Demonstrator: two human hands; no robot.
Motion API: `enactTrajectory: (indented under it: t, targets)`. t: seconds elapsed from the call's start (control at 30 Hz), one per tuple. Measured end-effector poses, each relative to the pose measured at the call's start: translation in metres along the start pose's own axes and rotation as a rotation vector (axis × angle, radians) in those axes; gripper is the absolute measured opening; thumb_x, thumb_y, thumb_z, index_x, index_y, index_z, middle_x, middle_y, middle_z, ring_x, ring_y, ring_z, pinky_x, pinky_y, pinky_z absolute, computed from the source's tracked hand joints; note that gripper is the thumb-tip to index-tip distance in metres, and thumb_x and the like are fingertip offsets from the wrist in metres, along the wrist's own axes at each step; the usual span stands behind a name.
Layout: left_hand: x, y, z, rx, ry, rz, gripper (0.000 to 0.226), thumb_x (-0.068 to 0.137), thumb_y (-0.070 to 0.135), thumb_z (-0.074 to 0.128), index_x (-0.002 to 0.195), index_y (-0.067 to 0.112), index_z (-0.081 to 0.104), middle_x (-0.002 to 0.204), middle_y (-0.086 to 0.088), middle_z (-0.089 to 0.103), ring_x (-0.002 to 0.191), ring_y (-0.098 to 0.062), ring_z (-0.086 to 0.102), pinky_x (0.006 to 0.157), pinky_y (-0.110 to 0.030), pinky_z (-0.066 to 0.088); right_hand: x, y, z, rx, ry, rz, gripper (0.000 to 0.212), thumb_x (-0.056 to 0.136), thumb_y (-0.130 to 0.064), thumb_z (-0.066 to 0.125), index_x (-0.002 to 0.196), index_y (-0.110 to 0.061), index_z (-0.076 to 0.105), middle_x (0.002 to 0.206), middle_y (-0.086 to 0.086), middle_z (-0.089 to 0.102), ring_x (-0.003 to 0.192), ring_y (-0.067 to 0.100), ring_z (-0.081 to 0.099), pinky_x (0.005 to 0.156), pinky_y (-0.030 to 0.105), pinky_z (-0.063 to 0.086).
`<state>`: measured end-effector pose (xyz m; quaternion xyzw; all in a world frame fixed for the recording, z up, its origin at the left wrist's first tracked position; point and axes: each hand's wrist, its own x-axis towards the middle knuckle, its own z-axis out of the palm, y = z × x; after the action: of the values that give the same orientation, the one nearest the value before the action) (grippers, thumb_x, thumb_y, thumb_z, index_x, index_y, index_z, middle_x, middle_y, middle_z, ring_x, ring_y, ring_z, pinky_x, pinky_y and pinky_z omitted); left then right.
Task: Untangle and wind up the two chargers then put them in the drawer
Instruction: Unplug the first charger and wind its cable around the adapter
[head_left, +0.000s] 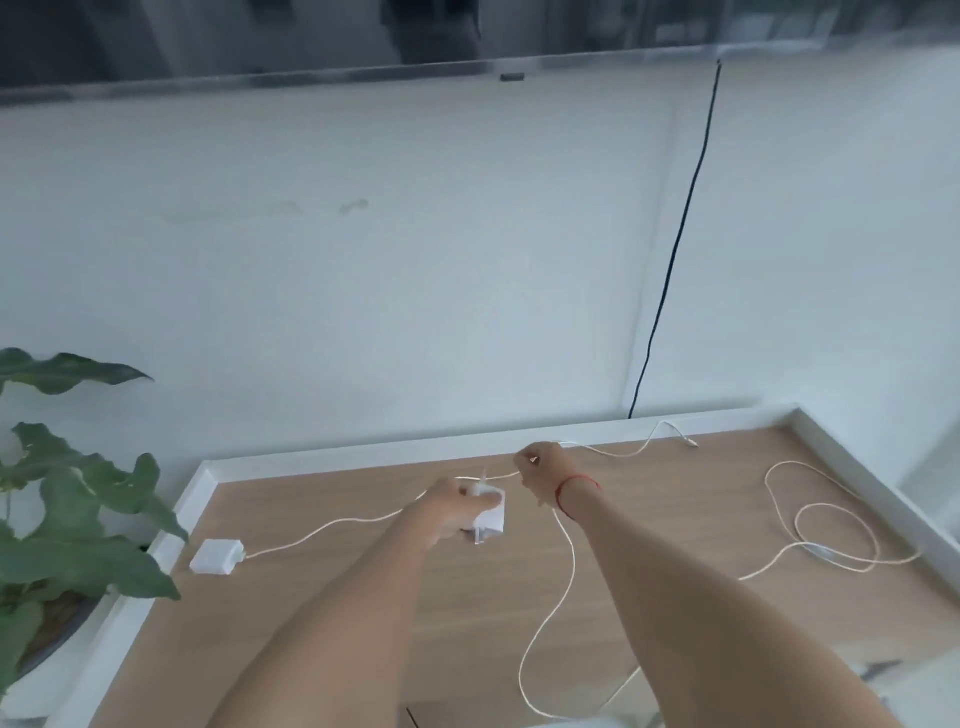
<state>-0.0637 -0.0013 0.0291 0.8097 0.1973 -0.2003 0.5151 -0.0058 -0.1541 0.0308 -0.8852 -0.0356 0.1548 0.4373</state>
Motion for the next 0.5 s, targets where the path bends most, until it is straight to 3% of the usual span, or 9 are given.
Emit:
enactTrajectory:
  t: [0.1,0.23,0.33,0.43,0.5]
  targets:
    - [0.002,0.026,0.008,-0.213,0.071,0.069,0.033,0.088,0.030,0.068,0.103,0.001,0.063,0.095,-0.014,0.069,0.072,-0.025,0.065,0.071,-0.035,0.059,0.004,-0.001,-0.013,0.104,-0.009,0.073,0.037,0.098,-0.025,0.041,0.095,0.001,0.067,0.068,0.005,0.056,0.048,0.021,0.045,0.056,0.032,0.045]
    - [0.015,0.058,0.018,-0.380,0.162,0.065,0.043,0.081,0.048,0.061,0.101,0.010,0.064,0.099,-0.009,0.070,0.086,-0.024,0.068,0.074,-0.035,0.058,-0.003,0.004,-0.029,0.229,-0.025,0.145,0.045,0.098,-0.043,0.039,0.094,-0.007,0.066,0.068,0.003,0.050,0.051,0.020,0.041,0.053,0.027,0.038]
    - [0.015,0.077,0.028,-0.357,0.084,0.060,0.044,0.080,0.053,0.054,0.098,0.014,0.067,0.100,-0.005,0.070,0.098,-0.024,0.067,0.086,-0.037,0.055,-0.001,0.010,-0.047,0.329,-0.037,0.192,0.047,0.090,-0.054,0.051,0.089,-0.009,0.065,0.067,0.002,0.044,0.049,0.017,0.035,0.048,0.025,0.032]
    - [0.016,0.088,0.035,-0.367,-0.061,0.067,0.035,0.097,0.041,0.039,0.095,0.018,0.066,0.098,-0.005,0.072,0.100,-0.021,0.067,0.084,-0.034,0.047,0.009,0.014,-0.061,0.390,-0.013,0.191,0.042,0.083,-0.055,0.061,0.076,-0.014,0.056,0.065,0.000,0.043,0.047,0.015,0.031,0.045,0.023,0.028]
    - [0.018,0.090,0.037,-0.416,-0.084,0.078,0.033,0.097,0.039,0.043,0.100,0.015,0.065,0.098,-0.008,0.071,0.096,-0.024,0.067,0.086,-0.036,0.048,0.017,0.014,-0.066,0.365,-0.027,0.195,0.045,0.076,-0.059,0.064,0.076,-0.015,0.056,0.065,0.000,0.044,0.047,0.015,0.033,0.046,0.024,0.029]
